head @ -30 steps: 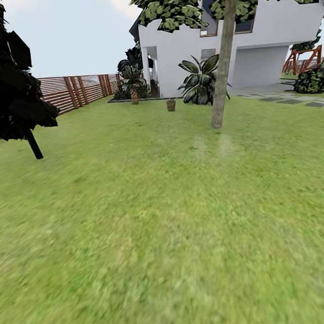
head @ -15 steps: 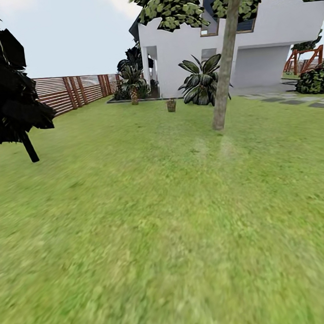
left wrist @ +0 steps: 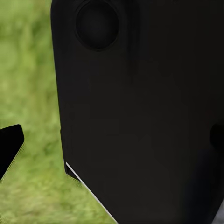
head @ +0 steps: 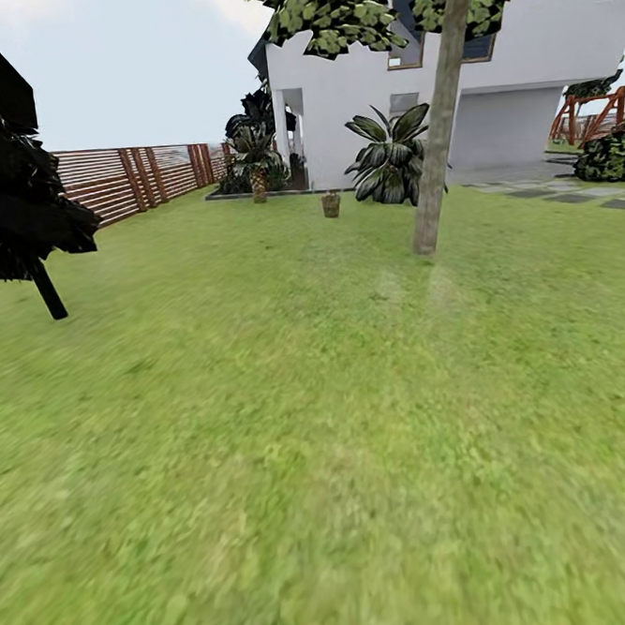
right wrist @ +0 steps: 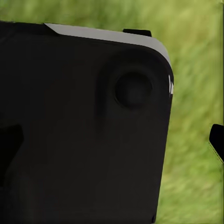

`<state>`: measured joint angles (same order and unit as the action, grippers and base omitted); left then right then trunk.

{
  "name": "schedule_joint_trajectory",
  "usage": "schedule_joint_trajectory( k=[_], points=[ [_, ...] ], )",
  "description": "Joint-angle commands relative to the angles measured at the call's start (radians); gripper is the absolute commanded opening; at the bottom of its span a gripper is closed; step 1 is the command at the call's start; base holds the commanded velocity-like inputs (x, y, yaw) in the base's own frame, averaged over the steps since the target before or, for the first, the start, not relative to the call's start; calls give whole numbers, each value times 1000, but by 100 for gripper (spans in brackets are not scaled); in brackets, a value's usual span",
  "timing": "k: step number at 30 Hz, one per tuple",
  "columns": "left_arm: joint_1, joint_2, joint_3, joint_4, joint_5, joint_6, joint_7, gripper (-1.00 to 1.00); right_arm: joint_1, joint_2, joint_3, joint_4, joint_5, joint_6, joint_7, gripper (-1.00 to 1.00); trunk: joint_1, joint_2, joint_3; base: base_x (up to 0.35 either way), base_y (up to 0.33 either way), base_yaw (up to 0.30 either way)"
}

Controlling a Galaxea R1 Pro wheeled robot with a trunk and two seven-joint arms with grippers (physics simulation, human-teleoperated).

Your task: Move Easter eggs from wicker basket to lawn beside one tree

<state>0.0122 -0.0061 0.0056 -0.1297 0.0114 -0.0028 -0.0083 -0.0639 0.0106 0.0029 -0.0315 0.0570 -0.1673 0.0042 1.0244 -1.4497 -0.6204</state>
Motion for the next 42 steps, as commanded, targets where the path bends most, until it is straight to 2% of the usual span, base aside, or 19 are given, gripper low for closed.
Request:
schedule_joint_trajectory(
  k=[1,42],
  points=[
    [1,0,1,-2,1,0,-1,100,-1,0,-1,1,6,-3,0,100,1,0,-1,341,0,0],
    [1,0,2,-2,1,0,-1,100,-1,-3,-1,1,4,-3,0,100,1,0,-1,340,0,0]
  ],
)
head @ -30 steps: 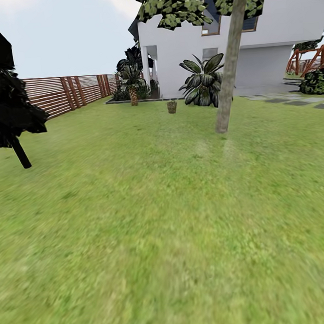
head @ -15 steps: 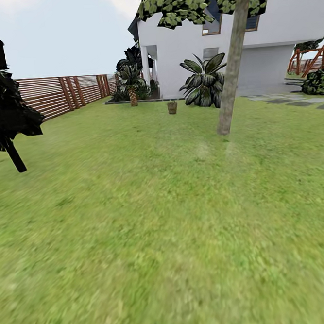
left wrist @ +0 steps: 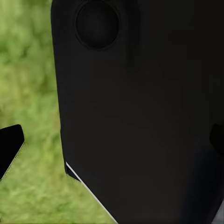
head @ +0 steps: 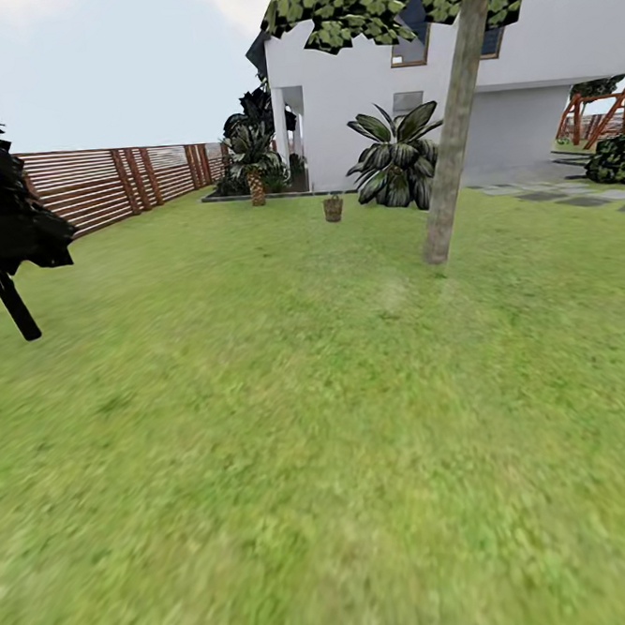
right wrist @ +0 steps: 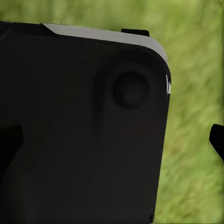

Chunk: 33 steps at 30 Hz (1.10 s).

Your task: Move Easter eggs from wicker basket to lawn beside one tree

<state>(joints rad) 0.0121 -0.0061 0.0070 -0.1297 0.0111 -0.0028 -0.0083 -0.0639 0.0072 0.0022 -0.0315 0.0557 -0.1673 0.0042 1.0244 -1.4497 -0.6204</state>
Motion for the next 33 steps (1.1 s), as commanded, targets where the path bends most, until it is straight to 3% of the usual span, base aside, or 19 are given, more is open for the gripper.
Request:
schedule_joint_trajectory(
  k=[1,33],
  points=[
    [1,0,0,-2,1,0,-1,100,-1,0,-1,1,6,-3,0,100,1,0,-1,340,0,0],
    [0,0,1,-1,1,0,-1,100,-1,1,0,1,7,-3,2,100,1,0,-1,340,0,0]
  ],
)
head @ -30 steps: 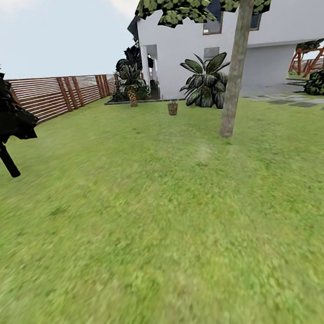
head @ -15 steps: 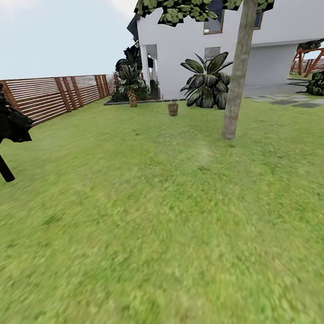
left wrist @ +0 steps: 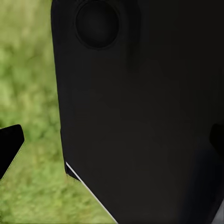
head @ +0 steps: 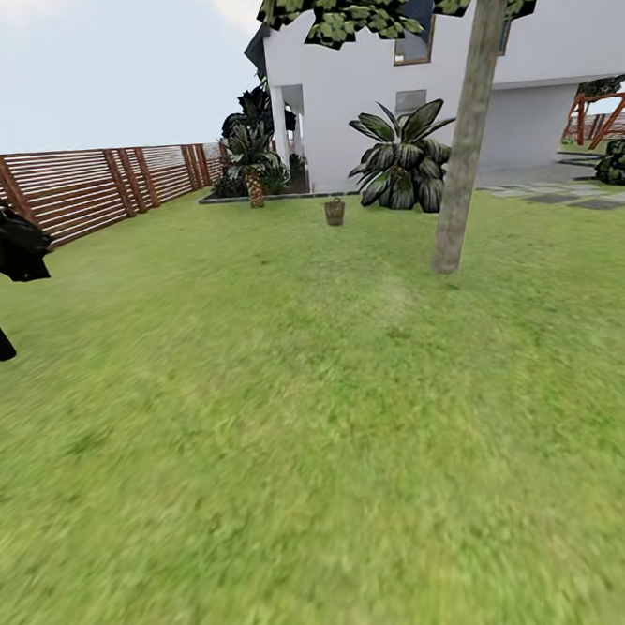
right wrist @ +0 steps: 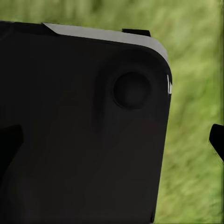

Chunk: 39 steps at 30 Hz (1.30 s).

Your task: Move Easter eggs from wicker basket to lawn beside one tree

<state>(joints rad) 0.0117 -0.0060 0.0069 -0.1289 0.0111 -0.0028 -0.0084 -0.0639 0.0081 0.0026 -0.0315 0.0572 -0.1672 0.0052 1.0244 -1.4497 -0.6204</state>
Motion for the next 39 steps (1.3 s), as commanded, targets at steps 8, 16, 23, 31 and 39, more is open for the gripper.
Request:
schedule_joint_trajectory(
  k=[8,16,23,31,39],
  points=[
    [1,0,1,-2,1,0,-1,100,-1,-2,-1,1,4,-3,0,100,1,0,-1,340,0,0],
    [1,0,1,-2,1,0,-1,100,-1,-2,-1,1,4,-3,1,100,1,0,-1,340,0,0],
    [1,0,1,-2,2,0,-1,100,-1,-4,-1,1,3,-3,3,100,1,0,-1,340,0,0],
    [1,0,0,-2,1,0,-1,100,-1,-5,-1,1,3,-3,5,100,1,0,-1,341,0,-24],
    [1,0,1,-2,1,0,-1,100,-1,-6,-4,0,-6,-2,1,100,1,0,-1,340,0,-71]
  ],
)
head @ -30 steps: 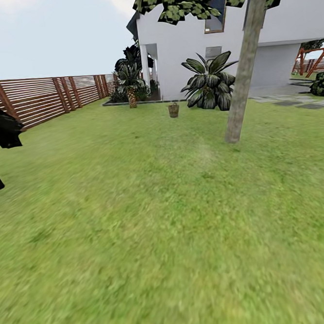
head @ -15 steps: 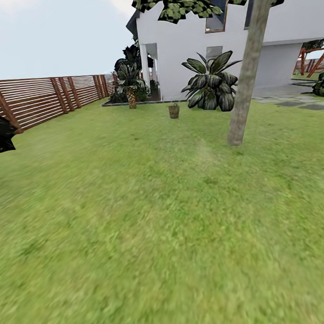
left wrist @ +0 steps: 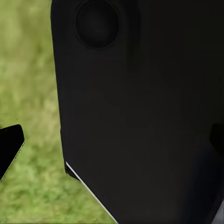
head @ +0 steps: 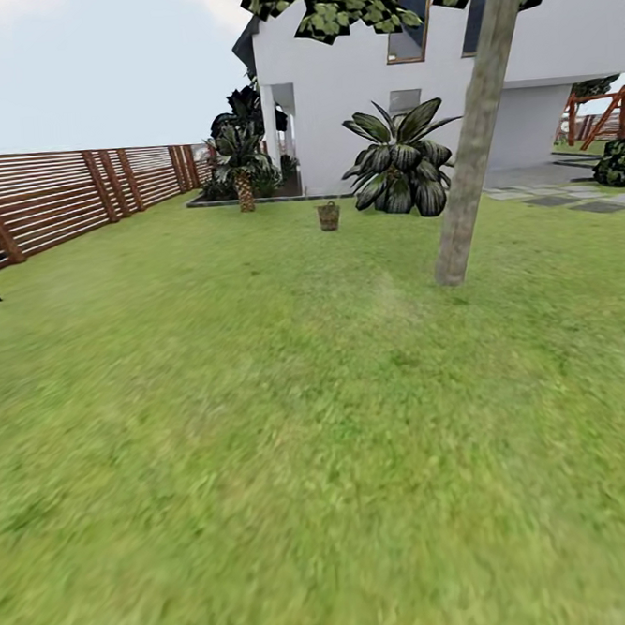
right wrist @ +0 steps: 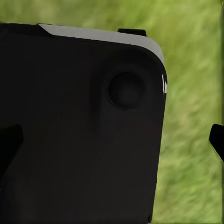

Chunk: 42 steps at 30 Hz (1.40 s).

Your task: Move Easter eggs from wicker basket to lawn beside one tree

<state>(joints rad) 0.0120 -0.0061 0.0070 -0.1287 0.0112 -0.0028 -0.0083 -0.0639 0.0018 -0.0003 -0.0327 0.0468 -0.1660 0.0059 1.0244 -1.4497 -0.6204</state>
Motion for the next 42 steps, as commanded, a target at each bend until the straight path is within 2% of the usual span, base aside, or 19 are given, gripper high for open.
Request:
schedule_joint_trajectory(
  k=[1,10,27,35,42],
  points=[
    [1,0,0,-2,1,0,-1,100,-1,2,-1,1,4,-3,0,100,1,0,-1,340,0,-9],
    [0,-2,-2,-2,1,0,2,100,-1,-3,-2,0,4,-3,-1,100,1,0,-1,340,0,-2],
    [0,-2,-1,0,1,5,-1,100,-1,7,-1,1,5,-3,-1,100,1,0,-1,340,0,0],
    [0,-2,0,0,2,5,5,100,-1,-3,-1,0,4,-3,-1,100,1,0,-1,340,0,0],
    [0,-2,1,-1,3,3,8,100,-1,2,2,2,12,-3,-1,100,1,0,-1,340,0,0]
  ],
)
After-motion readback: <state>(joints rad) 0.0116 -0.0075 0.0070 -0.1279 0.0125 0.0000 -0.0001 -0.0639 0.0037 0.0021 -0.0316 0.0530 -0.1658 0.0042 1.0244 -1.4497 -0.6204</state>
